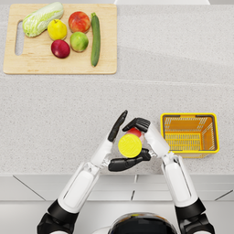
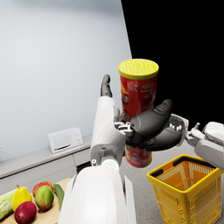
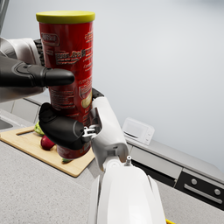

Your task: Pick up the red potato chip and place it into the yellow basket

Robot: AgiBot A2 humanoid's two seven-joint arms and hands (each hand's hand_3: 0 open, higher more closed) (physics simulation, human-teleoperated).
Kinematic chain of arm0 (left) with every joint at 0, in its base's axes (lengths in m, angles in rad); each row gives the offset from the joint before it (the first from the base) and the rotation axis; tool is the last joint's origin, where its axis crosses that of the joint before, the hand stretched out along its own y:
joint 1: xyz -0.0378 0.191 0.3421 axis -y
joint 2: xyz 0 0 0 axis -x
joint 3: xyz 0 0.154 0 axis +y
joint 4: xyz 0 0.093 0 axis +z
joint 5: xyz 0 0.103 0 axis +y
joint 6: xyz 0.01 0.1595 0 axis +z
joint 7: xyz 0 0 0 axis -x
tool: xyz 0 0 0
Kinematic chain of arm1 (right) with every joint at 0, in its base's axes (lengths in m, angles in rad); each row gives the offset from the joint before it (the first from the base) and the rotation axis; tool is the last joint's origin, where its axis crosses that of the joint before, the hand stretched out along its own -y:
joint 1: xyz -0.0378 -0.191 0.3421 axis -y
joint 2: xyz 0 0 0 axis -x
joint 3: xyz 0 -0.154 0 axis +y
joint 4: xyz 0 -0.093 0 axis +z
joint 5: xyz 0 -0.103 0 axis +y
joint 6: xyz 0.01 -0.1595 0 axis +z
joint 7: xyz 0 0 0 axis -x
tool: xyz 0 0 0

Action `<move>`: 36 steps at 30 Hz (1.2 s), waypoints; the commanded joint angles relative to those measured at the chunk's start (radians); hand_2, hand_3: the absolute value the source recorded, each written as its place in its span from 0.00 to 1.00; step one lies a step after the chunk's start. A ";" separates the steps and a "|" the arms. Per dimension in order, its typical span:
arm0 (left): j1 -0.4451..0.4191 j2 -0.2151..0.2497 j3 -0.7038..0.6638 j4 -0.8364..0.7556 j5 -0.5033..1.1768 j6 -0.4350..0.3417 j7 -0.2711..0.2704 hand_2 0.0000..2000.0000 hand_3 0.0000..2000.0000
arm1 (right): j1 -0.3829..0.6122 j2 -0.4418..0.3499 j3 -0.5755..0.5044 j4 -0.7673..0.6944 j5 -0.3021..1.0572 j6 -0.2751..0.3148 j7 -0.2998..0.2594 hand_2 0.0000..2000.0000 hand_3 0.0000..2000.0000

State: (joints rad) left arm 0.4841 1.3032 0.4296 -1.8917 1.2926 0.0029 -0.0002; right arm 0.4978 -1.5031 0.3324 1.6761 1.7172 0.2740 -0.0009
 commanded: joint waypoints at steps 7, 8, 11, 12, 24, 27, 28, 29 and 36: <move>-0.154 -0.058 -0.373 -0.072 -0.002 -0.003 0.000 0.00 0.00 | 0.008 -0.005 -0.413 0.086 -0.001 -0.023 0.000 1.00 1.00; -0.158 -0.056 -0.378 -0.070 -0.002 -0.003 0.000 0.00 0.00 | -0.004 -0.006 -0.431 0.074 -0.001 -0.022 0.001 1.00 1.00; -0.156 -0.049 -0.407 -0.052 -0.003 -0.003 0.000 0.00 0.00 | -0.047 -0.011 -0.480 0.044 -0.002 -0.024 -0.042 1.00 1.00; -0.154 -0.047 -0.421 -0.039 -0.003 -0.003 0.000 0.00 0.00 | -0.065 -0.013 -0.489 0.034 -0.002 -0.033 -0.098 1.00 1.00; -0.148 -0.025 -0.443 -0.010 -0.003 -0.003 0.000 0.00 0.00 | -0.116 -0.012 -0.473 0.037 -0.002 -0.192 -0.175 0.00 0.02; -0.068 -0.025 -0.487 0.013 -0.003 -0.003 0.000 0.00 0.00 | -0.050 0.018 -0.475 0.096 -0.002 -0.244 -0.064 0.00 0.00; -0.044 -0.027 -0.500 0.034 -0.003 -0.003 0.000 0.00 0.00 | -0.037 0.026 -0.480 0.109 -0.002 -0.252 -0.045 0.00 0.00; -0.022 -0.029 -0.512 0.057 -0.003 -0.003 0.000 0.00 0.00 | -0.030 0.022 -0.491 0.115 -0.002 -0.258 -0.032 0.00 0.00; -0.032 -0.021 -0.649 0.168 -0.003 -0.003 0.000 0.00 0.00 | -0.059 0.019 -0.506 0.099 -0.002 -0.272 -0.002 0.00 0.00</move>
State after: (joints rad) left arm 0.4570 1.2819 -0.1760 -1.7418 1.2894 0.0000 0.0000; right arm 0.4351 -1.4845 -0.1732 1.7745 1.7150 0.0011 -0.0023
